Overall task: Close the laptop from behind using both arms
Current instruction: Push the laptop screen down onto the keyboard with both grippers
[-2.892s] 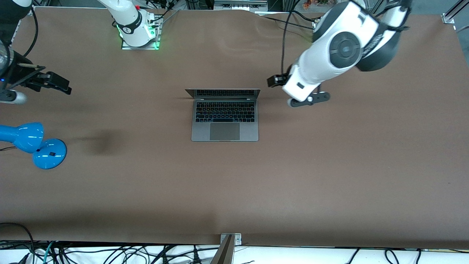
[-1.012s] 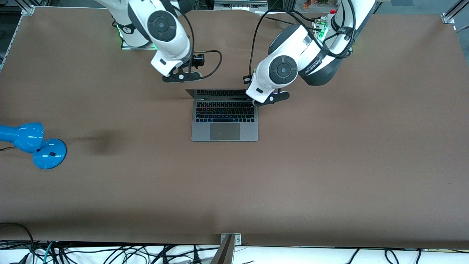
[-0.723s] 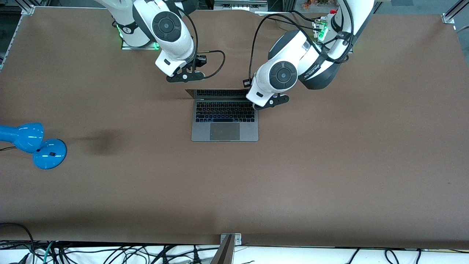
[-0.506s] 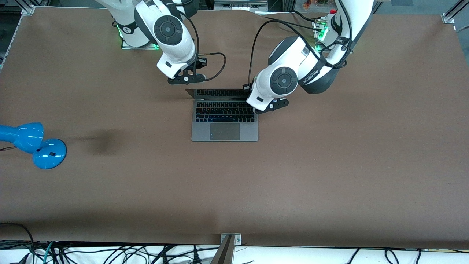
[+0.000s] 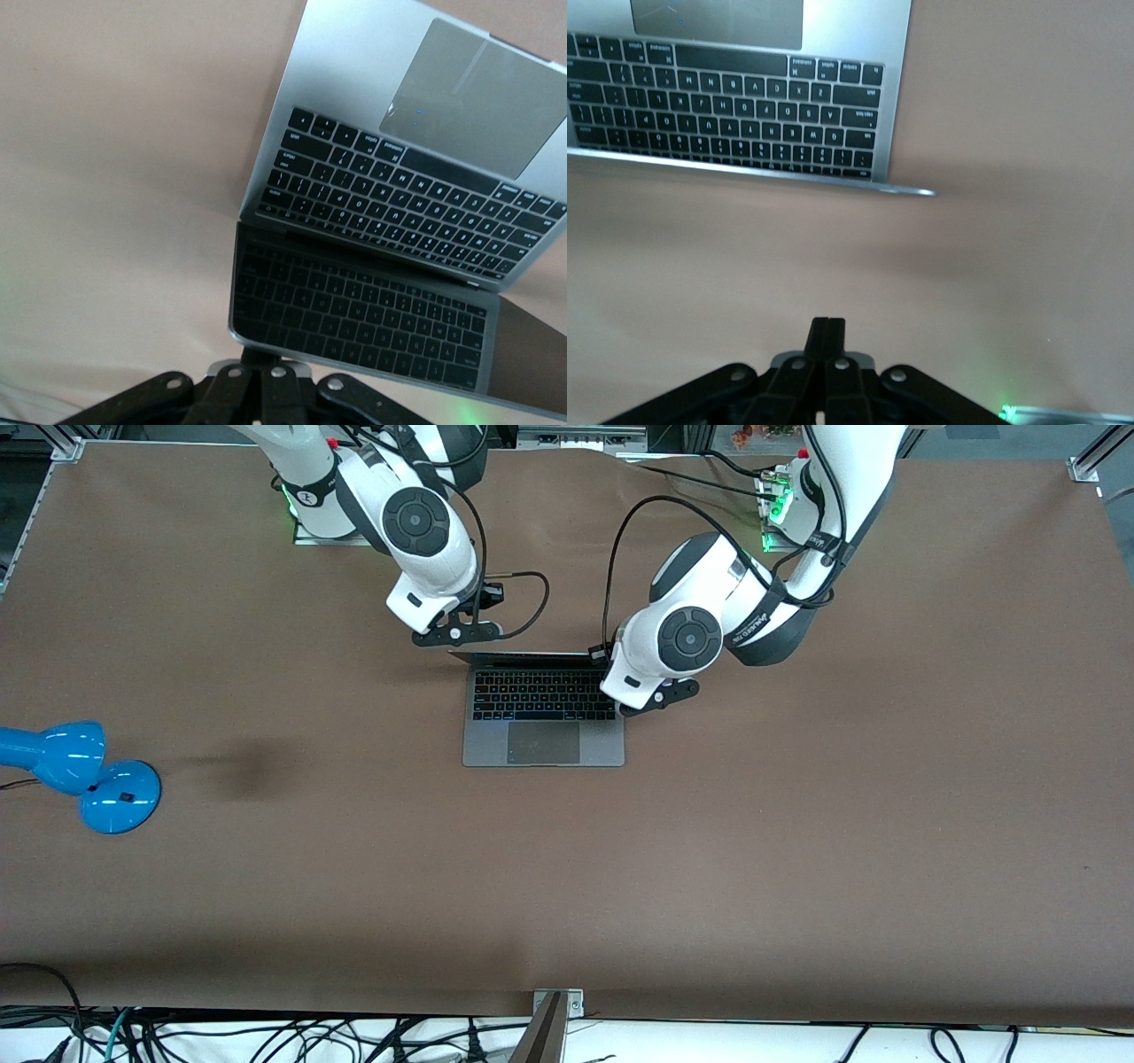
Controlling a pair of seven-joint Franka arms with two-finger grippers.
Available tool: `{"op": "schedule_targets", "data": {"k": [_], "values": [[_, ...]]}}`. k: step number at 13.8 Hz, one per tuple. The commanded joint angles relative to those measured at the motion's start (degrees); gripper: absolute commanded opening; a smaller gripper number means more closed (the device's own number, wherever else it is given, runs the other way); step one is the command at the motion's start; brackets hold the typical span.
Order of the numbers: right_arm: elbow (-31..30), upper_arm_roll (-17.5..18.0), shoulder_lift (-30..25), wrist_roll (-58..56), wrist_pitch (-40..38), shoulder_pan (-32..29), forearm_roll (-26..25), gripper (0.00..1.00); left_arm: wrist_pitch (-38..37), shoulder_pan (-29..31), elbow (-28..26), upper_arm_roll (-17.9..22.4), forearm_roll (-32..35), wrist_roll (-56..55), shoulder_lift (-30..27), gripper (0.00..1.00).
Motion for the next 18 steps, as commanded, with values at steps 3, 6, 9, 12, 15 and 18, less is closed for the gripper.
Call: {"op": "schedule_targets", "data": {"k": [3,6,9,12,15,18], "values": [[8.9,0.0,8.2,1.2,-0.1,-1.0,-5.0,0.0,0.7,1.0,2.3,1.0,1.2,0.3,2.6,0.0],[14.2,-1.3,13.7,1.2,0.0,-1.0,-7.4,0.0,0.7,1.1,6.3,1.1,1.4,-0.2,5.5,0.0],[18.9,-2.2,18.0,1.1,0.0,-1.0,-7.6,0.0,0.7,1.0,9.5,2.2,1.4,-0.1,8.5,0.0],[20.7,-2.9,20.3,1.0,0.3,-1.0,-9.6,0.0,1.2,1.0,13.1,3.0,1.4,-0.1,11.7,0.0],[20.7,-3.8,22.2,1.0,3.0,-1.0,-9.5,0.0,4.9,0.5,13.2,3.5,1.4,0.1,13.1,0.0],[21.4,-3.8,24.5,1.1,5.4,-1.0,-9.5,0.0,6.2,0.4,13.2,4.1,1.9,0.2,14.3,0.01]]}}
